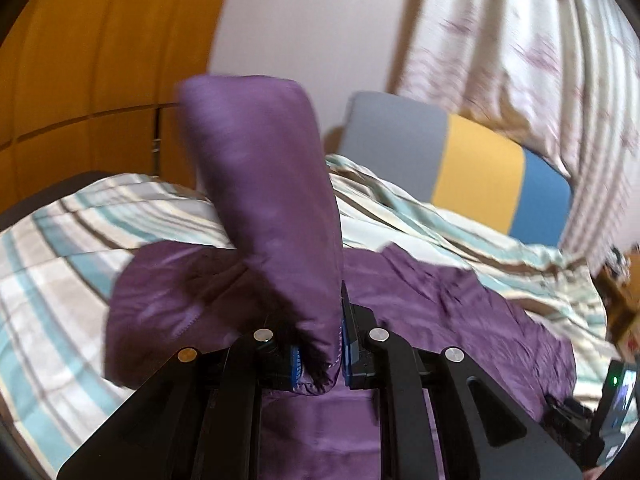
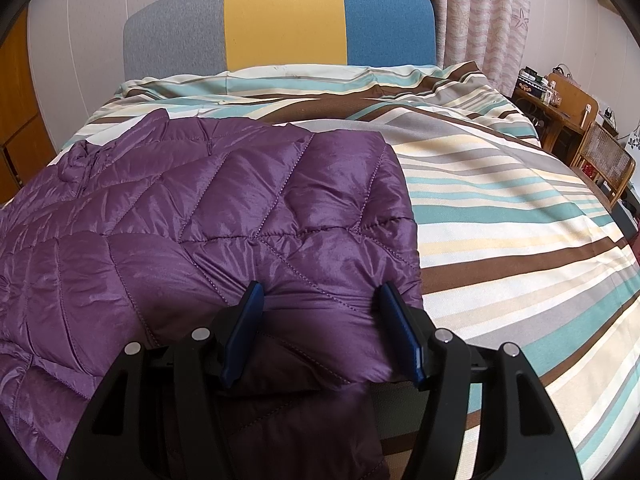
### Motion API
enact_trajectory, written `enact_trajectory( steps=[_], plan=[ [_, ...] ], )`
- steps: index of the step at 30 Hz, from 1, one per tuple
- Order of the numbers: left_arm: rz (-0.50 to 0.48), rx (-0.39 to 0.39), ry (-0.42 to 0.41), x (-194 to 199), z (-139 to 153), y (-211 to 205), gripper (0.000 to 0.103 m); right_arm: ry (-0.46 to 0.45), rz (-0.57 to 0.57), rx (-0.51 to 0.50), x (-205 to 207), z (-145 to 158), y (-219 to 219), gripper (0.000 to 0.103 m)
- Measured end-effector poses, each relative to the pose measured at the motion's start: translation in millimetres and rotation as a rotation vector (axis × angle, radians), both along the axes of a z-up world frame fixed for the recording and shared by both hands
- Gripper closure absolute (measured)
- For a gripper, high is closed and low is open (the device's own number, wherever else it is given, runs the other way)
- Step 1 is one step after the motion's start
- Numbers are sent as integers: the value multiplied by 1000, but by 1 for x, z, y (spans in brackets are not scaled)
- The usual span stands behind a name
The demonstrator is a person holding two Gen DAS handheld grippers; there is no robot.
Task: Fold large clothes
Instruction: 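Fold the held sleeve across the jacket front and release it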
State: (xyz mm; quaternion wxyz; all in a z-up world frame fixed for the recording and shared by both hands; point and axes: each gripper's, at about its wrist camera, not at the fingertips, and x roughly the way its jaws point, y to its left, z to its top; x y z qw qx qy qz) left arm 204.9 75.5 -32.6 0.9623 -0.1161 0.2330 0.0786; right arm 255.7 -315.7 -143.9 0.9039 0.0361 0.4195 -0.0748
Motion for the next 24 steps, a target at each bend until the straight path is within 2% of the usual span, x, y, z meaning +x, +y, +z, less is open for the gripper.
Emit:
enact_trajectory(
  steps=[6,12,16,20,22,24],
  plan=[
    [-146,99,58,19,-14,-61,88,0,0,1,1,0,1,42],
    [-264,149,128,34,-31,-114,88,0,0,2,0,0,0,42],
    [-318,196,148,39,-42,-146,88,-1,-1,3,0,0,-1,42],
    [-351,219,204,51,-58,-166,87,-1,0,3,0,0,-1,42],
    [-379,236,230,55,-66,-174,76,-1,0,3,0,0,-1,42],
    [-429,242,245,54,-69,-180,38,-1,0,4,0,0,-1,42]
  ],
)
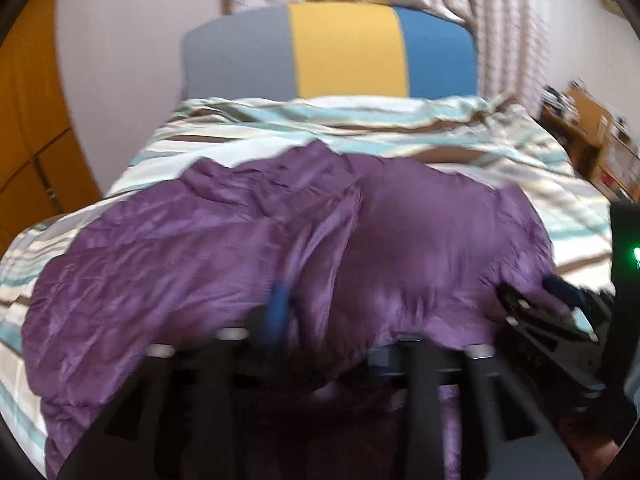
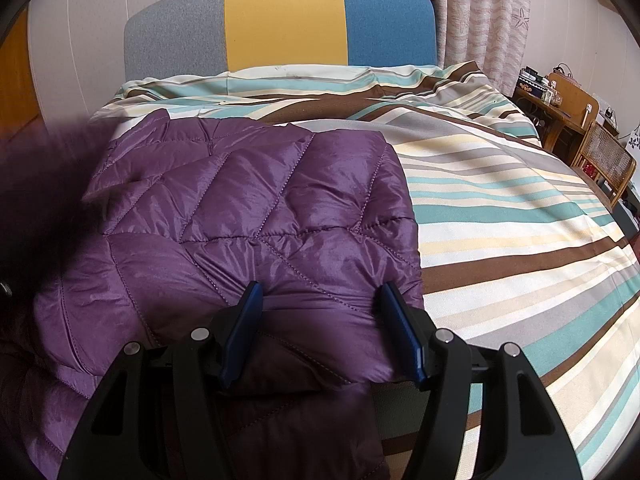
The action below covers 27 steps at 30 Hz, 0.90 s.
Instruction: Fold large clothes
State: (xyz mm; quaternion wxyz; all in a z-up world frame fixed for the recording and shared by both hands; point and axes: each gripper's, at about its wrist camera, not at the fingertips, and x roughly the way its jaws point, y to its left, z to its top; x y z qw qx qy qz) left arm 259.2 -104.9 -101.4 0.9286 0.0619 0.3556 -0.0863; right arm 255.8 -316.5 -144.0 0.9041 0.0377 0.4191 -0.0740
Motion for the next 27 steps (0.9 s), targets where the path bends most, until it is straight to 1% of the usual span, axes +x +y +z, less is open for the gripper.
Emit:
enact_trajectory(
  steps=[1,3,4,7,9,11,12,14,15,16,17,18,19,20,21,23,25,26,27],
  plan=[
    [-24,4,-11,-6,1,-3,31,1,0,0,-1,0,0,42],
    [-64,24,-56,-23,7,-6,12,0,0,2,0,0,0,42],
    [-83,28,-70,-31,9,-7,9,-2,-1,4,-1,1,0,42],
    [-125,10,-99,-54,20,3,9,-23,-3,21,-3,4,-2,39],
    [-115,5,-116,-63,26,19,9,-58,-8,47,-8,11,-5,39],
    [-60,-23,-114,-63,31,49,9,-97,-9,38,-15,24,-3,39],
    [-22,-42,-108,-61,32,65,9,-134,6,24,-19,35,2,39],
    [63,-73,-84,-50,33,95,9,-201,64,19,-25,56,19,39],
    [108,-91,-70,-43,31,110,9,-229,107,26,-24,67,32,37],
    [170,-116,-46,-32,29,128,9,-238,149,38,-22,74,46,35],
    [225,-141,-20,-21,27,144,9,-236,181,49,-20,78,55,34],
    [258,-161,-3,-14,24,155,9,-218,231,67,-11,80,72,34],
    [295,-169,33,-1,19,167,9,-202,258,75,-6,80,82,35],
    [313,-162,59,6,16,173,10,-172,291,90,6,76,97,36],
    [326,-150,91,17,11,180,16,-152,304,101,14,72,105,37],
    [349,-123,122,30,2,189,21,-108,308,117,28,61,115,39],
    [365,-120,143,39,-10,200,21,-48,295,124,39,42,119,39],
    [368,-113,149,41,-16,203,21,-10,282,141,45,28,119,38],
    [368,-98,148,40,-21,204,21,2,276,159,45,20,114,38]
  ],
)
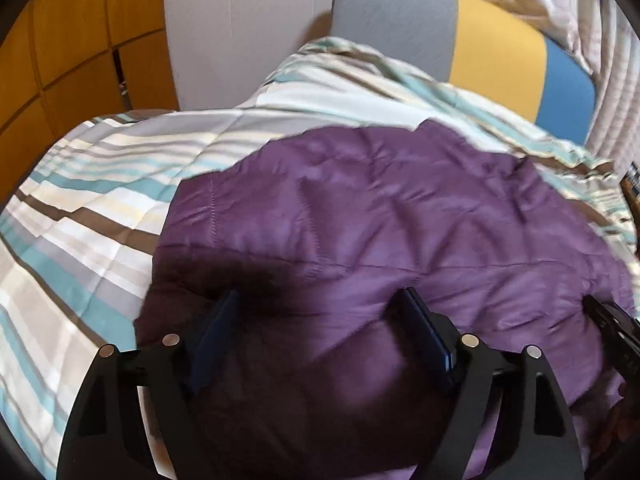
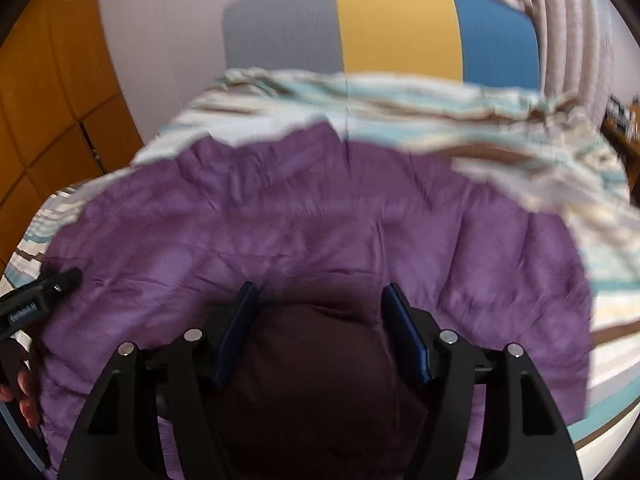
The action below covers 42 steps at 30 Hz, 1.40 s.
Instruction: Fold large clothes
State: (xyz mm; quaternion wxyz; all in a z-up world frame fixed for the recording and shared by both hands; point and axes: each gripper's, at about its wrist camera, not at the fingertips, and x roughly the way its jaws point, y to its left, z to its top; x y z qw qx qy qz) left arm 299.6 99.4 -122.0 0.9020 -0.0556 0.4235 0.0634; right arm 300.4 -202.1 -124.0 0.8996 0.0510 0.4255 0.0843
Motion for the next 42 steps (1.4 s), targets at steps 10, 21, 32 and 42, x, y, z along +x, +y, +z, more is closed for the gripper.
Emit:
enact_trajectory(
  steps=[10,21,32,42],
  plan=[
    [-22,43,-19,1,-8,0,19,6,-8,-48,7,-19,5,37],
    [-108,10,-27,-2,21,-54,11,-14,-18,-65,-6,-14,1,33],
    [-79,-19,17,20,-13,-47,3,3,-19,-70,-4,-16,2,31],
    [-147,-62,-57,-79,23,-15,3,65,35,109,-68,25,-52,27]
  ],
)
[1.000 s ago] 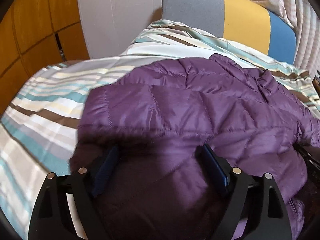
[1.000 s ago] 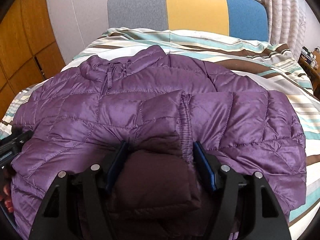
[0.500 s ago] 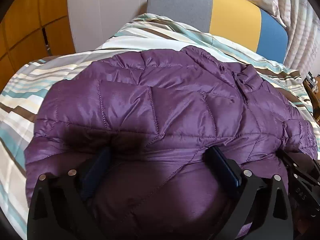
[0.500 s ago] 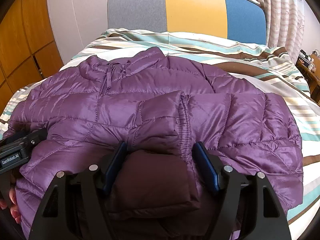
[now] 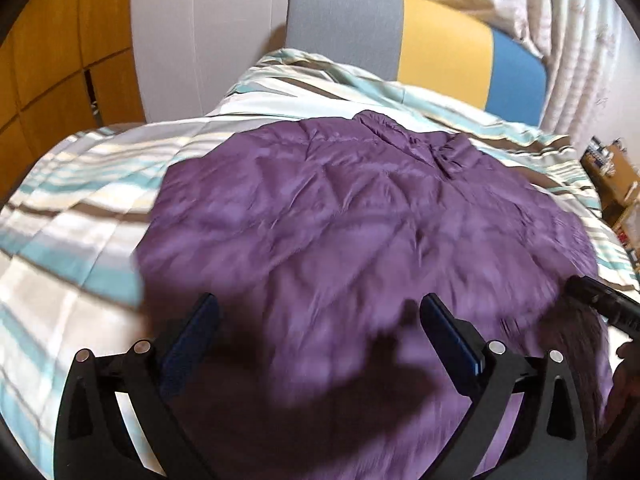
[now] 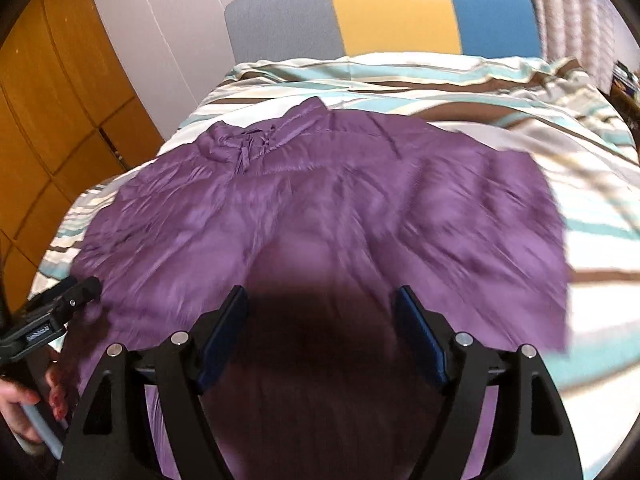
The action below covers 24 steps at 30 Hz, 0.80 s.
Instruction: Fold large clothes
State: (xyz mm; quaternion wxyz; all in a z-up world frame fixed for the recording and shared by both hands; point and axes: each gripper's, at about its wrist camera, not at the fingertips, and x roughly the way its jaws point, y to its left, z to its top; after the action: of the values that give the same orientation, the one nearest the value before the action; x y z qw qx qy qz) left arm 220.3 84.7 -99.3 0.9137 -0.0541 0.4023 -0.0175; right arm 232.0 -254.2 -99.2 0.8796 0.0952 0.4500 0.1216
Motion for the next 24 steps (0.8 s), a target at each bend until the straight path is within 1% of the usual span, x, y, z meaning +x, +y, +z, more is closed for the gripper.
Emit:
enact_trajectory(
  steps=[2,4,5,7,9,12,14,16,18,19,21,23,24],
  plan=[
    [-3,-39,10,-20,-3,8,3,7,-11,34,-30,6,-17,27],
    [8,-94,43,-42,-9,19,3,19,-24,63,-54,7,-31,27],
    [14,-125,50,-53,-11,25,3,36,-35,71,-70,6,-41,27],
    [25,-159,57,-75,-14,35,3,55,-52,69,-94,5,-55,27],
    [36,-164,57,-94,-14,42,3,64,-67,62,-122,5,-72,27],
    [55,-174,64,-125,-18,54,3,77,-71,43,-153,6,-90,27],
    [63,-197,80,-146,-23,63,3,104,-69,41,-172,3,-102,30],
    [50,-216,77,-161,-25,67,8,134,-57,51,-188,0,-111,33],
    [26,-204,66,-173,-22,66,16,163,-35,40,-202,-3,-115,41],
    [-7,-214,65,-181,-20,64,17,172,-21,37,-207,-4,-115,42],
    [-37,-223,69,-187,-19,61,19,182,18,39,-223,-6,-115,44],
    [-67,-215,89,-195,-21,57,29,188,46,49,-232,-8,-113,47],
    [-70,-207,101,-198,-22,55,29,196,58,60,-237,-9,-113,49]
  ],
)
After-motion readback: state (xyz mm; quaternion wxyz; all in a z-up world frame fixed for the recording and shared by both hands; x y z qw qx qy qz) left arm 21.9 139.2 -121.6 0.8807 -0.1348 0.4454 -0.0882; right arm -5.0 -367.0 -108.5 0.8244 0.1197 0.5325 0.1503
